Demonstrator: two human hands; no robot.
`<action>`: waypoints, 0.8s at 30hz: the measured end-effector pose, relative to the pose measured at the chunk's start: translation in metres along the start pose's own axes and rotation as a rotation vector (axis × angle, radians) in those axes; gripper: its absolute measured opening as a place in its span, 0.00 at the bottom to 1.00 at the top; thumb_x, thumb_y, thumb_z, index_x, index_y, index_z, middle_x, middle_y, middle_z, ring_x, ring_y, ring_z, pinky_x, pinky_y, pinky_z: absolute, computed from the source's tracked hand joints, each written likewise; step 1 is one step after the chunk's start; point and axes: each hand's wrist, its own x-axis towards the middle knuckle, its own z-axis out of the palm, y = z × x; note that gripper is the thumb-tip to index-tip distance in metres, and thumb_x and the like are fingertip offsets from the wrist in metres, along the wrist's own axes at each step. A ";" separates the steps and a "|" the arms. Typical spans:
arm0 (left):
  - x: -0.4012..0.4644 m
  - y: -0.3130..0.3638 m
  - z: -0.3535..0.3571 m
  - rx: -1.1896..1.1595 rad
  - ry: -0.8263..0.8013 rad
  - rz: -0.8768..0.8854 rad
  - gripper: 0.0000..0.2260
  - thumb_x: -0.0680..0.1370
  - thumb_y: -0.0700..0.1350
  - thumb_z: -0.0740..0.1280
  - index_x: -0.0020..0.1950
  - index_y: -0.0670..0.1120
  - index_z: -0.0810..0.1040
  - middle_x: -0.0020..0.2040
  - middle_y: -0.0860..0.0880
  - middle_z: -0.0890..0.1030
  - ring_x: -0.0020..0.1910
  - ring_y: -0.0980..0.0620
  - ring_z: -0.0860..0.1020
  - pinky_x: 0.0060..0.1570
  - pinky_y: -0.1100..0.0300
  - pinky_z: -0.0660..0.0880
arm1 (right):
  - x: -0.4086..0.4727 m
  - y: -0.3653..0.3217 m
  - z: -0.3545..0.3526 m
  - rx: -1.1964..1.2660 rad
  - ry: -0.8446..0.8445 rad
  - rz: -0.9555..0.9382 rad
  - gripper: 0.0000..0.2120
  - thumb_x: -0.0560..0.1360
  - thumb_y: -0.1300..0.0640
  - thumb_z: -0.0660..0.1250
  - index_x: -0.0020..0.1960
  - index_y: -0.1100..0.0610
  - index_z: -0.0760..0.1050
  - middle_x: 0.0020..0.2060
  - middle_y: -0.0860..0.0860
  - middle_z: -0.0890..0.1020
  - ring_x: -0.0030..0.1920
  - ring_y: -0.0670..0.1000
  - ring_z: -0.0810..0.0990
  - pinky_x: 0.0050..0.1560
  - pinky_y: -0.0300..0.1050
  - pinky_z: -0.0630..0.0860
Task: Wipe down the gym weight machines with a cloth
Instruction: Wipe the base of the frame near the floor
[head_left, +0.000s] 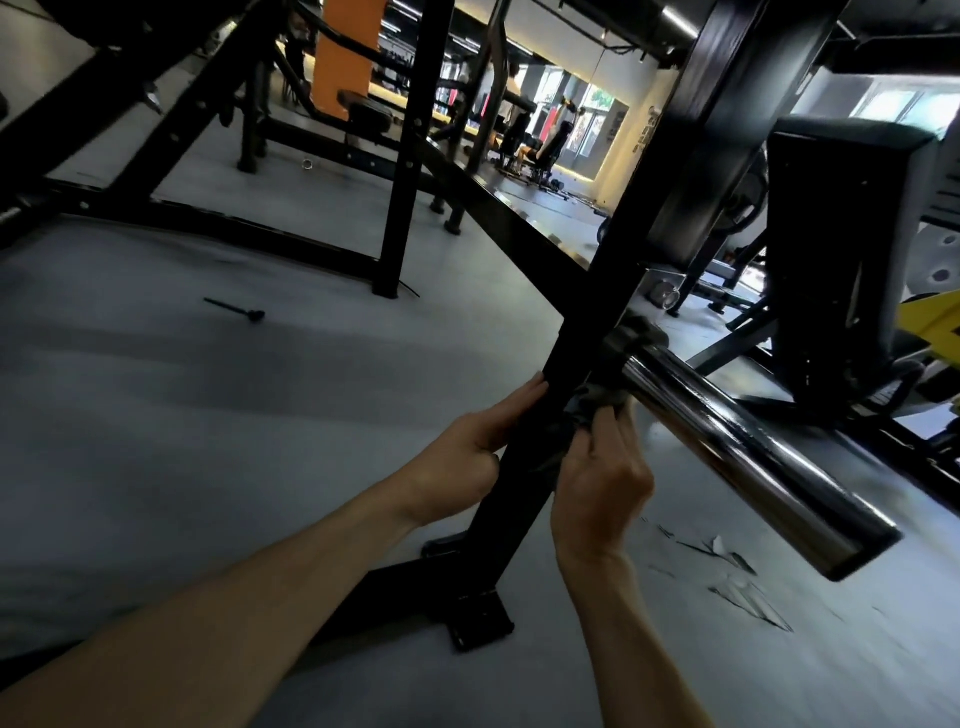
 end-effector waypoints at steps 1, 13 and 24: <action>0.000 -0.001 -0.002 -0.011 -0.003 -0.006 0.47 0.68 0.16 0.51 0.82 0.49 0.59 0.81 0.58 0.60 0.78 0.63 0.60 0.71 0.69 0.63 | -0.004 0.001 0.003 0.019 0.000 -0.012 0.11 0.78 0.68 0.63 0.56 0.69 0.81 0.62 0.65 0.80 0.46 0.62 0.86 0.41 0.49 0.83; 0.003 -0.013 -0.008 0.044 -0.014 -0.006 0.49 0.67 0.17 0.50 0.82 0.54 0.59 0.81 0.64 0.57 0.79 0.64 0.56 0.75 0.67 0.60 | 0.021 -0.028 -0.015 -0.121 -0.201 0.122 0.07 0.70 0.74 0.71 0.42 0.64 0.84 0.40 0.59 0.85 0.35 0.59 0.83 0.40 0.39 0.74; 0.005 0.013 -0.023 0.086 0.145 -0.071 0.43 0.74 0.21 0.53 0.80 0.58 0.63 0.78 0.62 0.65 0.76 0.64 0.63 0.76 0.62 0.61 | 0.045 -0.085 -0.072 0.016 -0.214 -0.274 0.12 0.68 0.72 0.69 0.50 0.67 0.84 0.47 0.60 0.86 0.49 0.56 0.86 0.54 0.38 0.77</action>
